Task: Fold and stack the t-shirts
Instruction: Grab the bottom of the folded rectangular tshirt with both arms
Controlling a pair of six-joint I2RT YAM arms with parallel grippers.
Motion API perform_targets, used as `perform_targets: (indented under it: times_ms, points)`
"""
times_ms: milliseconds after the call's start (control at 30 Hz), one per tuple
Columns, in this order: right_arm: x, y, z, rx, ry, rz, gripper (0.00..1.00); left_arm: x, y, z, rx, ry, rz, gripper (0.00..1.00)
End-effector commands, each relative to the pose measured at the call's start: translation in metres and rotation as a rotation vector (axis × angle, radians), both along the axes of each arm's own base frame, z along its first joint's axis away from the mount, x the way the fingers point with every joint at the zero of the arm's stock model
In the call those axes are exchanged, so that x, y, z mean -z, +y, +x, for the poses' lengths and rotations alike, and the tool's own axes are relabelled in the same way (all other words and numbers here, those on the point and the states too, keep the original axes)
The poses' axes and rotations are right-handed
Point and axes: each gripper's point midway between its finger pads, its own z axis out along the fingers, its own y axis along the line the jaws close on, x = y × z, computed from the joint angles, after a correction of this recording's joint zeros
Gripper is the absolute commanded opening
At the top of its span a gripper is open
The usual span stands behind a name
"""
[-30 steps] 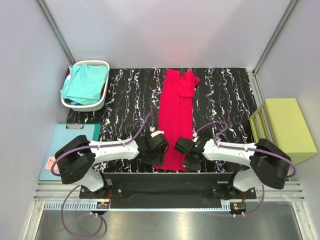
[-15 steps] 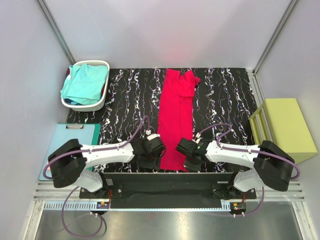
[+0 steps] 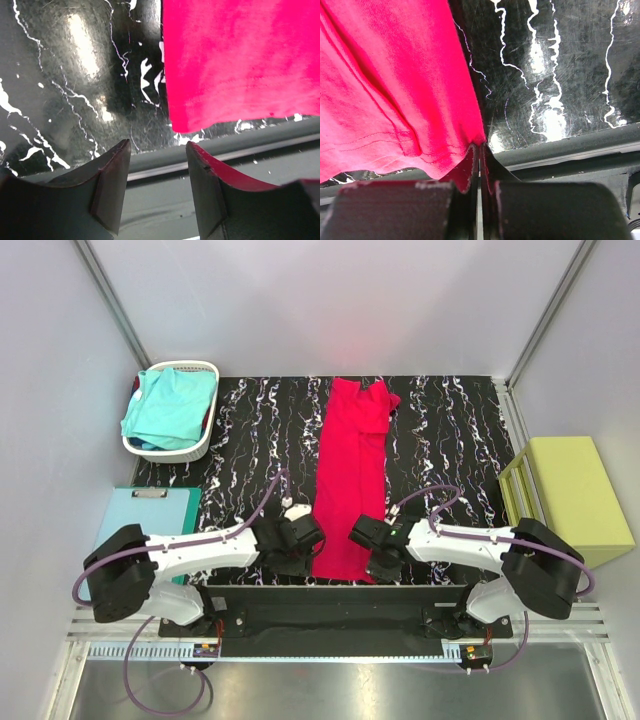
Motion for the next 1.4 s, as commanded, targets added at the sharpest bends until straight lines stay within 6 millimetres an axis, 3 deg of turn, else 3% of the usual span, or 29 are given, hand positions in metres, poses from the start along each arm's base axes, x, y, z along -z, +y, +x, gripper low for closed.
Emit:
perform_targets:
  times_ms: [0,400,867,1200,1367]
  points:
    - [0.026,-0.040,-0.017,-0.002,0.049,-0.173,0.00,-0.002,-0.012,0.015,-0.008,-0.066,-0.036,0.52]
    - [0.027,-0.040,-0.017,-0.003,0.045,-0.168,0.00,-0.019,-0.023,0.032,-0.016,-0.148,-0.070,0.53]
    - [0.022,-0.043,-0.017,-0.006,0.033,-0.173,0.00,0.009,-0.036,0.029,-0.018,-0.071,-0.082,0.35]
    - [0.023,-0.046,-0.017,-0.008,0.033,-0.182,0.00,0.009,-0.033,0.026,-0.031,-0.058,-0.083,0.15]
    - [0.021,-0.047,-0.016,-0.007,0.026,-0.188,0.00,0.008,-0.030,0.021,-0.034,-0.042,-0.081,0.15]
